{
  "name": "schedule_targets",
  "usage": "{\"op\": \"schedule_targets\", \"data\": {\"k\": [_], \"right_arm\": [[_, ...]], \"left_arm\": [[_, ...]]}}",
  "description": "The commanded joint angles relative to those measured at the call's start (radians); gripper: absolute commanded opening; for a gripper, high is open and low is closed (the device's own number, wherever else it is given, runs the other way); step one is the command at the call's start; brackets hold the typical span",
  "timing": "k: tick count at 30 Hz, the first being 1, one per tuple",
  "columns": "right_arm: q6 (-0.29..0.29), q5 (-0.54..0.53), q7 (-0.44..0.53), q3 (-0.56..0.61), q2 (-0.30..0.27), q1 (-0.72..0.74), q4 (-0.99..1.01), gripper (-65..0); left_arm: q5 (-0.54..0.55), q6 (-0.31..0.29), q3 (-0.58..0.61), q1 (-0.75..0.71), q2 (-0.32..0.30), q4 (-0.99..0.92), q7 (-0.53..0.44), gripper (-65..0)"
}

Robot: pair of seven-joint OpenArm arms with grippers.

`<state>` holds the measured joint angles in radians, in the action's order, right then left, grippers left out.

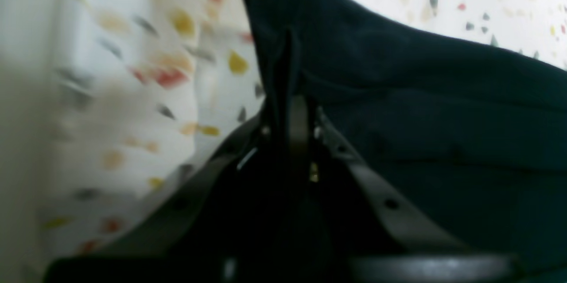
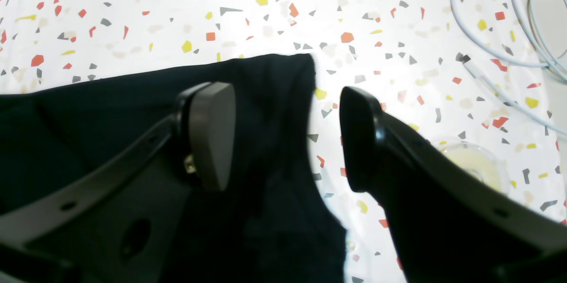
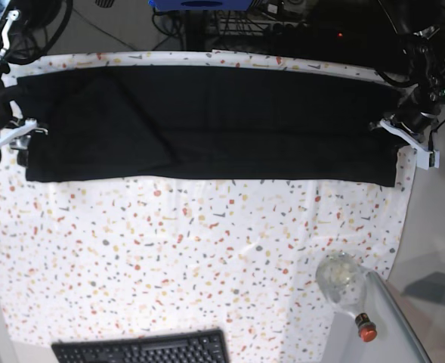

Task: Layout the t-shirt on the table in an organized manner, then fold the t-shirt properly
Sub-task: 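Grasp both ends of the strip and pull it taut with both grippers, then lift the strip end with the left gripper and fold it toward the right gripper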

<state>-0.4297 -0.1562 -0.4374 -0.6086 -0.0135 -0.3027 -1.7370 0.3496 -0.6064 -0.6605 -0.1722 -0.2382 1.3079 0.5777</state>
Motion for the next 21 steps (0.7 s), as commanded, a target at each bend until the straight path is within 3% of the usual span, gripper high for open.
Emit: {"op": "schedule_targets", "data": {"k": [1,5,10,14,21], "right_arm": [[-0.002,-0.012,0.025,-0.003,-0.01,0.004,-0.014,-30.3],[-0.002,-0.012,-0.007,-0.003,-0.01,0.007,-0.014,-30.3],[-0.002,-0.015,-0.031,-0.003,-0.01,0.01,-0.014,-30.3],[-0.002,-0.015,-0.031,-0.003,-0.013,0.01,-0.014,-30.3],[-0.002,-0.015,-0.031,-0.003,-0.013,0.01,-0.014,-30.3]], "left_arm": [[0.009,0.03,0.015,-0.033,0.009,0.075,-0.014,-65.0],[0.009,0.119,0.103,-0.131,0.079,0.269,-0.014,-65.0],[0.009,0.237,0.296,-0.201,0.145,0.417,-0.012,-65.0],[0.009,0.357,0.509,-0.201,0.164,0.441,-0.012,-65.0],[0.015,0.497,0.822,-0.137,0.167,0.417,-0.017,-65.0]]}}
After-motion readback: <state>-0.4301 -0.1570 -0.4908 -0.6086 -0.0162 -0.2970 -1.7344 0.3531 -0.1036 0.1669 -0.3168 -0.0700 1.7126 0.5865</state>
